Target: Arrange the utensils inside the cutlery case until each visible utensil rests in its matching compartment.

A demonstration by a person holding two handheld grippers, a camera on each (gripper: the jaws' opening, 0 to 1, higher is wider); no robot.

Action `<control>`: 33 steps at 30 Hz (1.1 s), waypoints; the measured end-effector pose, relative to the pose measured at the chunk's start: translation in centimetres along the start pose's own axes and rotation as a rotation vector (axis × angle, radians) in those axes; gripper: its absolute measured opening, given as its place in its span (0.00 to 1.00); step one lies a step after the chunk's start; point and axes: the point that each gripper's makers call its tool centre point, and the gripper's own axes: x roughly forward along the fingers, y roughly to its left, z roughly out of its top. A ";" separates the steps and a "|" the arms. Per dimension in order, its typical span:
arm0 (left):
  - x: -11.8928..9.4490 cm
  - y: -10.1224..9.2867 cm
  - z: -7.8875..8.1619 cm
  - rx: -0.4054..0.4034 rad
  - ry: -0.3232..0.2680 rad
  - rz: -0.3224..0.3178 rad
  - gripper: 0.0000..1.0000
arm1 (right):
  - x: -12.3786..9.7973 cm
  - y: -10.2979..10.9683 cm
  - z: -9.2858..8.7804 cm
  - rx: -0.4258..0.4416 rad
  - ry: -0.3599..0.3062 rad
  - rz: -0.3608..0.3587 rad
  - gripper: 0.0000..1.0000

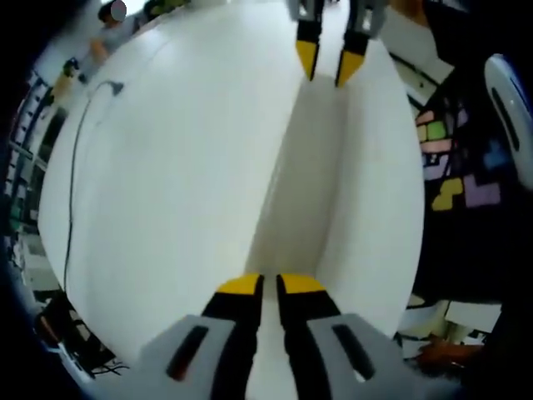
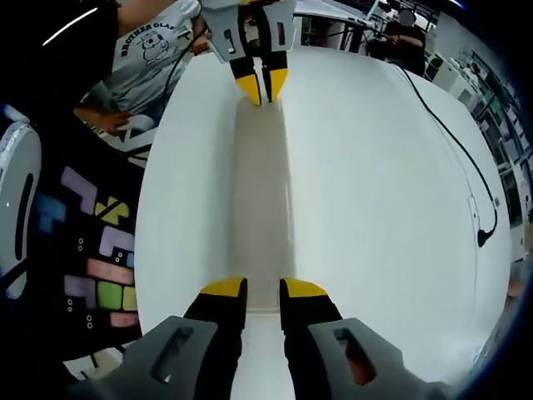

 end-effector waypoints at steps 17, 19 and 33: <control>0.1 0.1 0.4 0.013 -0.039 -0.019 0.08 | 0.2 -0.3 -0.9 -0.136 0.132 -0.047 0.14; 0.1 0.1 0.4 0.024 -0.024 -0.014 0.08 | 0.3 -0.5 -1.0 -0.119 0.127 -0.029 0.14; 0.1 0.6 0.1 0.080 -0.014 -0.014 0.08 | 0.6 -0.6 -1.1 -0.143 0.190 -0.014 0.14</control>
